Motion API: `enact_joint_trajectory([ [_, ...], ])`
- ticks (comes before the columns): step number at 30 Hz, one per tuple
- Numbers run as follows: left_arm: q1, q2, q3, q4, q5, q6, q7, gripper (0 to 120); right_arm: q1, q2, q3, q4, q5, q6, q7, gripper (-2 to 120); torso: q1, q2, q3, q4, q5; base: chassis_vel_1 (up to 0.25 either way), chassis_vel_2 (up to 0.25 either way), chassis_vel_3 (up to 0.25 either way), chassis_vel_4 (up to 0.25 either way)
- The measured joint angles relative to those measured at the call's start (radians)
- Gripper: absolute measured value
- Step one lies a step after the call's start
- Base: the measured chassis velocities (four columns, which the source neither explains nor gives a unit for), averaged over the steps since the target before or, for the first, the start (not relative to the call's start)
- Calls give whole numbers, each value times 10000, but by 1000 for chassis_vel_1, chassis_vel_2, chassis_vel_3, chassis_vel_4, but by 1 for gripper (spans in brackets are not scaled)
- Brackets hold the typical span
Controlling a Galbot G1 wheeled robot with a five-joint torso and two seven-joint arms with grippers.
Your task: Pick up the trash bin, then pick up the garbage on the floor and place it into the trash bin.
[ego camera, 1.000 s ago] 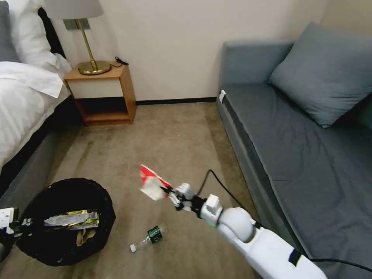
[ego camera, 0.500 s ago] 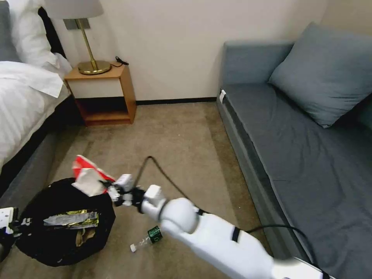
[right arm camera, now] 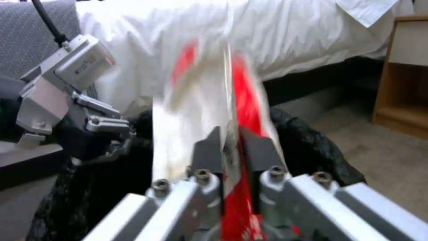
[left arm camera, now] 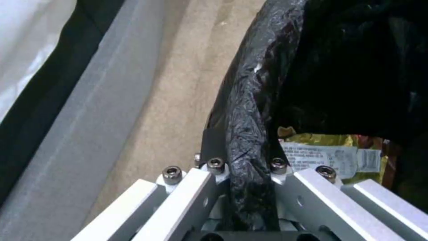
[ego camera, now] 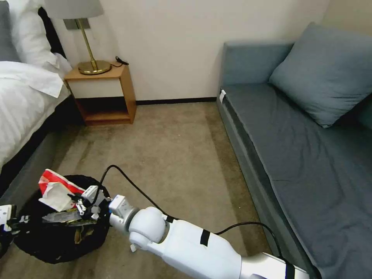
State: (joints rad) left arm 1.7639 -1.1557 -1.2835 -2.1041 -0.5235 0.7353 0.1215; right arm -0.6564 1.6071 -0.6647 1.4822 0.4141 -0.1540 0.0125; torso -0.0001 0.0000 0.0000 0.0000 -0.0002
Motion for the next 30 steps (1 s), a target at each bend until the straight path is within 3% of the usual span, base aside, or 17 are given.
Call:
enact_joint_trajectory([
  [5,-4,-11,37,-5,11,0,1,3,63,-83,-118,64,-83,-118,12,38,0,0,0,0,0,0,0,0,0],
  [11,-68,-10,55,11,9,0,2,3,-10,-204,-55,279,-75,-206,13,54,0,0,0,0,3,0,0,0,0],
  [15,-138,-33,72,131,8,0,-1,3,-326,-771,393,904,-213,-279,-111,73,1,0,0,1,4,0,0,0,0],
  [16,-138,-33,72,131,8,0,-1,3,-326,-771,393,904,-213,-279,-111,73,1,0,0,1,4,0,0,0,0],
  [20,-211,180,-7,340,-59,0,-18,3,-644,-2345,1104,1579,-343,-95,-922,91,0,0,0,-1,7,0,0,0,0],
  [21,-211,180,-7,340,-59,0,-18,3,-644,-2345,1104,1579,-343,-95,-922,91,0,0,0,-1,7,0,0,0,0],
  [25,-220,304,-118,444,-137,0,-20,3,-693,-4225,1657,1583,-685,335,-2629,99,1,0,0,-5,5,0,0,0,0],
  [30,-200,285,-232,494,-161,0,-20,3,-794,-4872,2063,473,-1930,1126,-4083,100,1,0,0,0,4,0,0,0,0],
])
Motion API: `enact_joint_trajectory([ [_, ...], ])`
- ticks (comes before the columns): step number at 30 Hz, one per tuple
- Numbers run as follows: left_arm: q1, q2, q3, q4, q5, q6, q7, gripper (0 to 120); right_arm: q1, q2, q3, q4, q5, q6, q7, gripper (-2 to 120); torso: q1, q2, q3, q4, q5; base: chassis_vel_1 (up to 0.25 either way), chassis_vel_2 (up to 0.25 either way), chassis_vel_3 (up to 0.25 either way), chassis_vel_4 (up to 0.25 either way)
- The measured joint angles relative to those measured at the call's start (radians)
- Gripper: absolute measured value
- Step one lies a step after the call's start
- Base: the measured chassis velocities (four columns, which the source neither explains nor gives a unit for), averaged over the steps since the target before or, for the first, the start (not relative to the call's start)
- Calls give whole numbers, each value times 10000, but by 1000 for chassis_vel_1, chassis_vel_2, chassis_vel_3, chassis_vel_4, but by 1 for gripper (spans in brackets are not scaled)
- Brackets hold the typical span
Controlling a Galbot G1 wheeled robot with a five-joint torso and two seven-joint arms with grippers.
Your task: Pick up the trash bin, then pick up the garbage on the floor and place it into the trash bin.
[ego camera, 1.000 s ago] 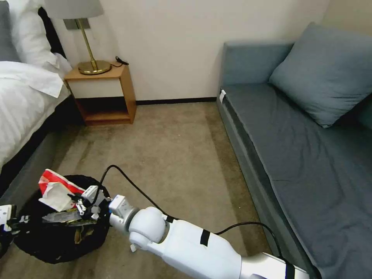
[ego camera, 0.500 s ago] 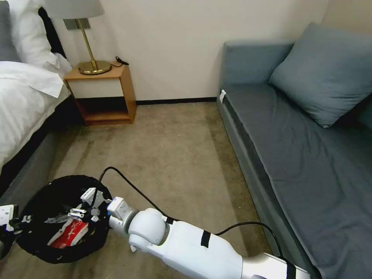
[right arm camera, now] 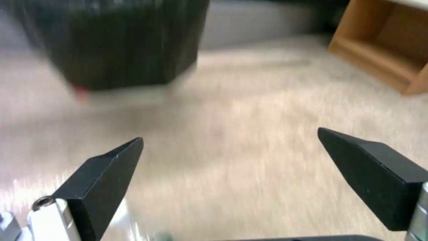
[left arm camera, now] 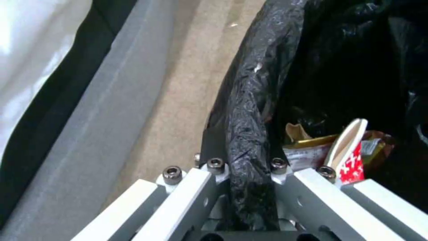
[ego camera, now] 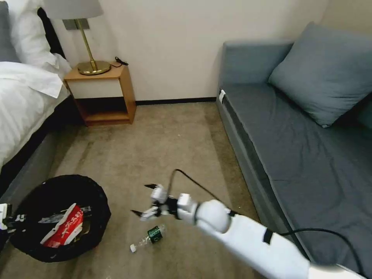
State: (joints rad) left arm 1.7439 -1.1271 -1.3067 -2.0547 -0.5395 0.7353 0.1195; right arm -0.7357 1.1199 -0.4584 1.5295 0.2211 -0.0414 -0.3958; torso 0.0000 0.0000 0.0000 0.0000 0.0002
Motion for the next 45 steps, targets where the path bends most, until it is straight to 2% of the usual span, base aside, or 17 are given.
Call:
enact_joint_trajectory([
  [1,0,0,0,0,0,0,0,3,0,0,0,0,0,0,0,100,0,0,0,0,0,0,0,0,0],
  [5,67,-41,-167,-84,-62,0,1,3,-7,151,97,-1345,-1264,693,-989,100,0,0,0,-1,2,0,0,0,0],
  [10,95,-228,-220,-108,-69,-1,4,3,171,399,-172,-2207,-2159,1102,-1404,100,0,-1,0,0,0,0,0,0,0],
  [13,70,-368,-144,-2,29,-14,5,3,312,861,-277,-3059,-2897,1404,-1664,100,0,-1,1,2,-2,0,0,0,0],
  [22,14,-427,-109,-88,4,-14,17,3,673,1325,-831,-4434,-3313,1626,-1763,100,0,-1,1,0,-2,0,0,0,0],
  [24,7,-496,-64,-45,8,-11,37,3,809,1795,-884,-5020,-3413,1941,-1757,100,0,0,0,1,-3,0,0,0,0],
  [37,-138,-366,-11,-12,7,-4,39,3,1292,3021,-1131,-6905,-4670,2492,-2031,100,0,0,0,0,-3,0,0,0,0],
  [42,-132,-346,-50,51,7,0,43,3,1353,3366,-1204,-7366,-4944,2518,-2090,96,0,-1,1,1,-4,0,0,0,0],
  [45,-130,-352,-53,53,6,0,49,3,1405,3631,-1041,-7866,-5104,2535,-2025,82,0,0,1,1,-5,0,0,0,0],
])
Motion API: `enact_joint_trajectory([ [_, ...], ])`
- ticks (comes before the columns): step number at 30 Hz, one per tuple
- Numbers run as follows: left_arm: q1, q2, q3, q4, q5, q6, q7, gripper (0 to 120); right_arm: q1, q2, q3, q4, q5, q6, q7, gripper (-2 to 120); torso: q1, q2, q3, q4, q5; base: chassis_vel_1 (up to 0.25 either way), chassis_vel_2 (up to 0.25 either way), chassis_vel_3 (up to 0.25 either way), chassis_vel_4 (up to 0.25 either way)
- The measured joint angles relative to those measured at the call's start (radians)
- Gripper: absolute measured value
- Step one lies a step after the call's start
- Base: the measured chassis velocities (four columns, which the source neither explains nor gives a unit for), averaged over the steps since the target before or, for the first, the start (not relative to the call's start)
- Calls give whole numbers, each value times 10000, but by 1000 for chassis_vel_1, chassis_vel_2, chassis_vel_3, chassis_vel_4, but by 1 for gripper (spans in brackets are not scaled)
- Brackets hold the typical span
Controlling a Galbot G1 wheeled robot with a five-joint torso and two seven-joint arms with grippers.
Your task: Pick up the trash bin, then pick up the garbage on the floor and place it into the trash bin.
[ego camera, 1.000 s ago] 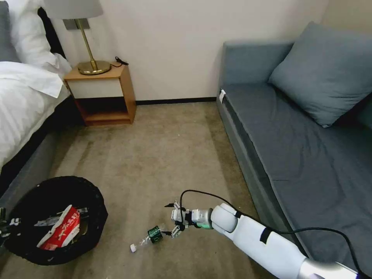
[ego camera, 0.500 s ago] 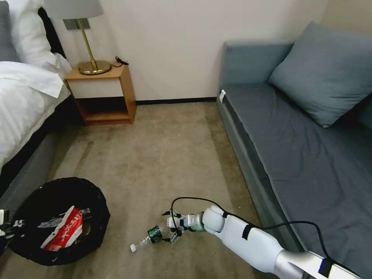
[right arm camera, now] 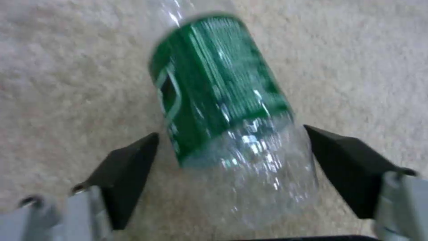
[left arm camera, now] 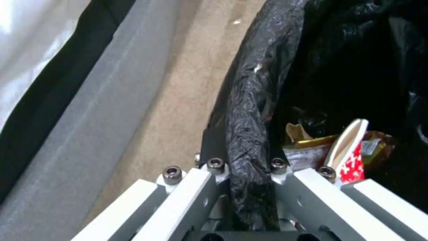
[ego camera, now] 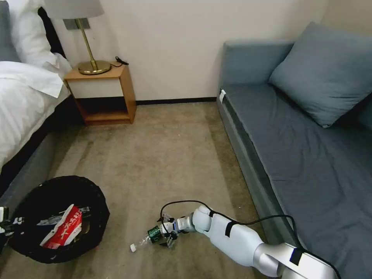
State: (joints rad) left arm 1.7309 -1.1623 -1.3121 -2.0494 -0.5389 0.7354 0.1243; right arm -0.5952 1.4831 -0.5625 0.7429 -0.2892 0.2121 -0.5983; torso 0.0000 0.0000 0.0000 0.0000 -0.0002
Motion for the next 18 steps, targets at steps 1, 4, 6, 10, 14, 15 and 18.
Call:
enact_joint_trajectory([
  [1,0,0,0,0,0,0,0,3,0,0,0,0,0,0,0,82,0,0,0,0,0,0,0,0,0],
  [4,0,42,-11,7,-43,0,1,3,63,144,160,-347,120,82,10,67,0,0,0,1,1,0,0,0,0],
  [6,7,74,-28,9,-49,1,-1,3,68,156,202,-403,140,97,6,62,0,0,0,1,2,0,0,0,0],
  [10,22,124,-46,7,-60,0,-1,3,52,135,281,-440,78,258,-34,49,0,0,0,1,2,0,0,0,0],
  [14,11,124,-32,2,-67,1,-7,3,-42,45,337,-376,24,528,-49,39,0,0,0,-1,1,0,0,0,0],
  [15,1,122,-15,2,-67,1,-12,3,-70,10,337,-333,17,569,-57,36,-1,0,0,-1,2,0,0,0,0],
  [18,-2,90,-7,-3,-67,1,-18,3,-115,-89,384,-198,106,565,-59,36,0,0,0,0,2,0,0,0,0],
])
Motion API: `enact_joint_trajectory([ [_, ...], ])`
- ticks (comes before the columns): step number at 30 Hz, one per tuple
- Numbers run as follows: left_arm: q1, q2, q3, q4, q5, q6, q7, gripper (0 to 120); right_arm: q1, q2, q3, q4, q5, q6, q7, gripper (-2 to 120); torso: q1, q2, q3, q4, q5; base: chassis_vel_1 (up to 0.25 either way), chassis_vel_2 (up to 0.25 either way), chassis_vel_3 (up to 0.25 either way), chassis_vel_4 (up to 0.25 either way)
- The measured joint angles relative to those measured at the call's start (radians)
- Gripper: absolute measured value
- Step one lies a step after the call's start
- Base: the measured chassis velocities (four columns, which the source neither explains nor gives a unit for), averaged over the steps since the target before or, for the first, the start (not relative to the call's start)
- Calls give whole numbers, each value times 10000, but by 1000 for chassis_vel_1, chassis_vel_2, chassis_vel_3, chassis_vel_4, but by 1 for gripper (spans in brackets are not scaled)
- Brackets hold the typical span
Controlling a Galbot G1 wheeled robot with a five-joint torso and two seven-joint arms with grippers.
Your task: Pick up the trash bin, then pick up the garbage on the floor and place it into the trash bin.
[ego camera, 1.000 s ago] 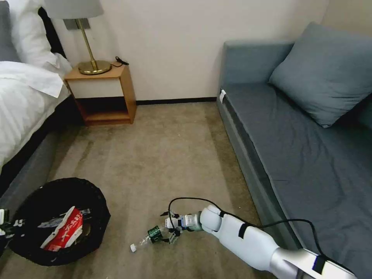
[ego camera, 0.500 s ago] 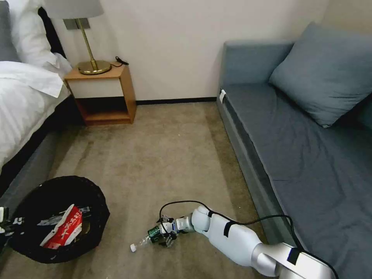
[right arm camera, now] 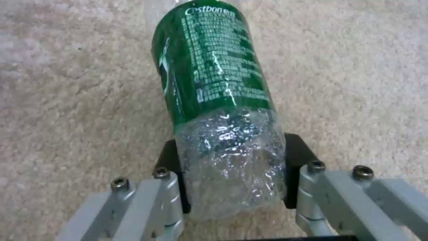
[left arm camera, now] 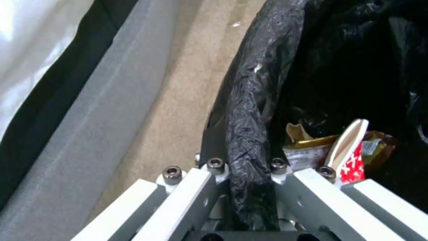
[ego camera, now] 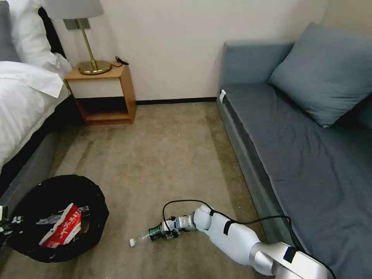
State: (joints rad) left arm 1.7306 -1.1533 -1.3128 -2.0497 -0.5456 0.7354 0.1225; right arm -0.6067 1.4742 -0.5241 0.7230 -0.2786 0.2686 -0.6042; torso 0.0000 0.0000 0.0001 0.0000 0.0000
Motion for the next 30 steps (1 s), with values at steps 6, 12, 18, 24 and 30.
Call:
enact_joint_trajectory([
  [6,12,-64,5,-24,-1,0,0,3,-250,-760,745,1277,993,-307,129,36,0,0,0,-1,1,0,0,0,0],
  [12,-46,-174,209,-97,15,2,-26,3,-941,-2370,1522,4068,3192,-979,944,36,0,0,0,-5,0,0,0,0,0],
  [18,-178,-200,329,-260,12,2,-50,3,-1785,-3111,2075,6550,4541,-1688,1705,36,0,0,-1,-3,2,0,0,0,0],
  [24,-231,-176,448,-356,8,2,-75,3,-2102,-3178,2192,8995,6293,-2827,3116,36,0,0,-1,-1,1,0,0,0,0],
  [30,-211,-171,573,-379,56,2,-80,3,-1522,-2508,1292,10079,6974,-3258,3918,36,0,0,-1,0,0,0,0,0,0],
])
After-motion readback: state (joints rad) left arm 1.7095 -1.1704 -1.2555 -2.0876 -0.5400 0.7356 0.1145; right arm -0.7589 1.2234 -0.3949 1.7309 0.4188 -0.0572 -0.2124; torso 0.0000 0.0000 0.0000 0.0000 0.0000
